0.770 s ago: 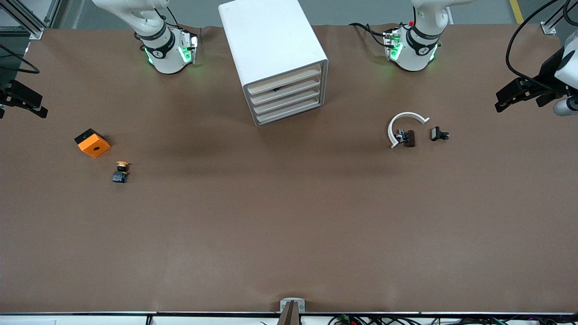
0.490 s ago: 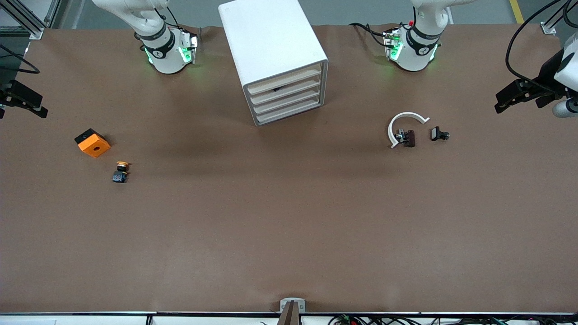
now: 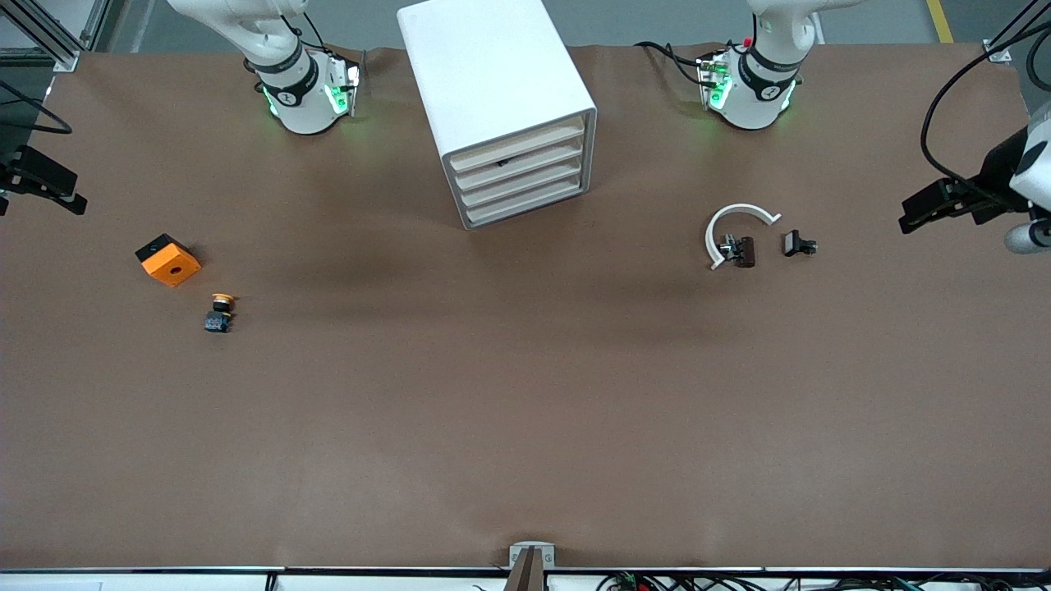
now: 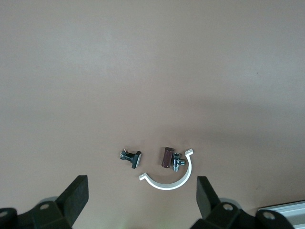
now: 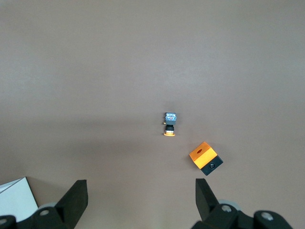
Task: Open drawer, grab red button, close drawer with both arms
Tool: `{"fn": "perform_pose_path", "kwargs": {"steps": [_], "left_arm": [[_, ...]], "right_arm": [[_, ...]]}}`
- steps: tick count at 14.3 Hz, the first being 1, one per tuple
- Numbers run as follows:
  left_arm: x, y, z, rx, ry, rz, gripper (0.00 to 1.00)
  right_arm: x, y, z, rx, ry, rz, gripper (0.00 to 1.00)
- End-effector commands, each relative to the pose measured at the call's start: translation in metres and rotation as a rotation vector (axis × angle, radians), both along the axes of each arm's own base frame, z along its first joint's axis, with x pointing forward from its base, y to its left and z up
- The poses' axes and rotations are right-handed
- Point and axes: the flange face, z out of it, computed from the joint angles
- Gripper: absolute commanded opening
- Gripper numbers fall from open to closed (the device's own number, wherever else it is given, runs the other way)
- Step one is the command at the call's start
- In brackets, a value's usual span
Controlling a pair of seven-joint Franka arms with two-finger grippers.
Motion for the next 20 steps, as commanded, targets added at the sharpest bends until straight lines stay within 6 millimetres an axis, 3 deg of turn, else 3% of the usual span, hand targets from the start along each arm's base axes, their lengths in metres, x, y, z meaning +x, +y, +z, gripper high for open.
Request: {"fn": "perform_pose_path", "kwargs": {"steps": [1,3,5,9,11,13,16,20], "left_arm": [[0.030,-0.010,-0.031,-0.031,0.000,-0.016,1.00],[0.048,-0.023,-0.069,-0.045,0.019,-0.022,1.00],[0.060,-0.053,-0.098,-0.047,0.021,0.040,1.00],[0.072,-0.124,-0.174,-0.066,0.135,0.317,1.00],[0.078,-0.138,-0.214,-0.050,0.175,0.405,1.00],[0.076,-0.158,-0.242,-0.071,0.232,0.463,1.00],[0.075,-0.170,-0.277,-0.091,0.313,0.632,1.00],[0.063,-0.221,-0.322,-0.011,0.368,0.879,1.00]], "right_arm": [[0.002,0.001,0.005,0.009,-0.001,0.012,1.00],[0.002,0.001,0.005,0.009,-0.001,0.012,1.00],[0.002,0.001,0.005,0.009,-0.001,0.012,1.00],[0.002,0.001,0.005,0.009,-0.001,0.012,1.00],[0.002,0.002,0.005,0.009,-0.001,0.013,1.00],[0.002,0.002,0.005,0.009,-0.001,0.015,1.00],[0.002,0.001,0.005,0.009,-0.001,0.013,1.00],[0.002,0.001,0.005,0.007,0.000,0.013,1.00]]}}
